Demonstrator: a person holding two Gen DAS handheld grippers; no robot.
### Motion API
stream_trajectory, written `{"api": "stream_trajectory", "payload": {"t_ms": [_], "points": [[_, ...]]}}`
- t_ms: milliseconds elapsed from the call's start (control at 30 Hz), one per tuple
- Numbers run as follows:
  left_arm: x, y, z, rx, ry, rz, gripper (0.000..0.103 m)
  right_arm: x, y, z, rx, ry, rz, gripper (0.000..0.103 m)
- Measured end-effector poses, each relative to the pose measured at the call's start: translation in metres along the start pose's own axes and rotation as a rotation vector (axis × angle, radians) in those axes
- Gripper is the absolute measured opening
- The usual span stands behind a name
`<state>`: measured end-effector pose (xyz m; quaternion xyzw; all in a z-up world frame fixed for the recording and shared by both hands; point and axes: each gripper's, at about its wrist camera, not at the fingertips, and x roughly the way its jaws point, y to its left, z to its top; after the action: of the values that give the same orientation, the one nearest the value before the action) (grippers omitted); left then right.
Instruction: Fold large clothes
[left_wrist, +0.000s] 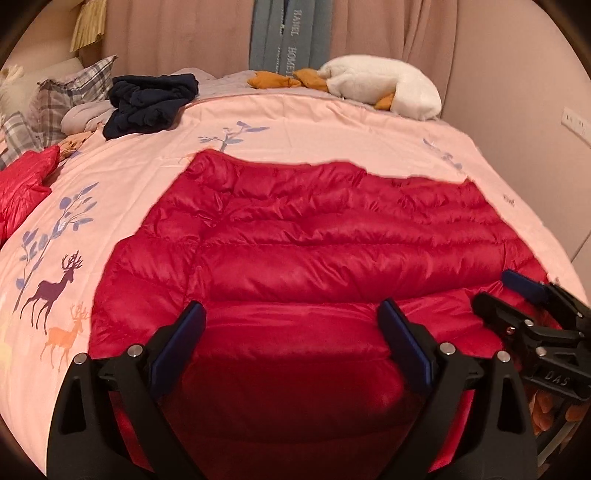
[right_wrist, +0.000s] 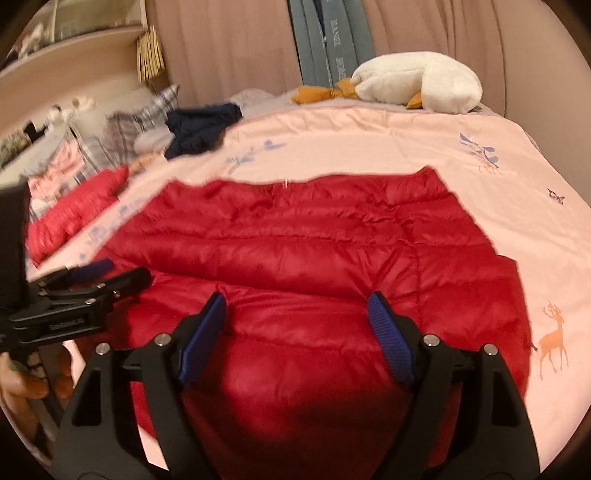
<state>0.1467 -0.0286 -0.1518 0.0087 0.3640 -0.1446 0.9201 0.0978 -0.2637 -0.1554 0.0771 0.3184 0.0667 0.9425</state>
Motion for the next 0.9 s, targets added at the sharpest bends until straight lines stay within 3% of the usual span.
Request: {"api": "stream_trajectory", "payload": {"t_ms": [233, 533, 900], "points": [[-0.021, 0.020, -0.004, -0.047, -0.023, 0.054, 0.095, -0.033, -0.028, 0.002, 0.055, -0.060, -0.069, 0.081], [-0.011, 0.028, -0.010, -0.062, 0.019, 0.037, 0.095, -0.001, -0.045, -0.014, 0.084, 0.031, -0.130, 0.080], [-0.014, 0.034, -0.010, -0.078, 0.031, 0.027, 0.095, -0.013, -0.053, -0.010, 0.138, 0.020, -0.096, 0.080]]}}
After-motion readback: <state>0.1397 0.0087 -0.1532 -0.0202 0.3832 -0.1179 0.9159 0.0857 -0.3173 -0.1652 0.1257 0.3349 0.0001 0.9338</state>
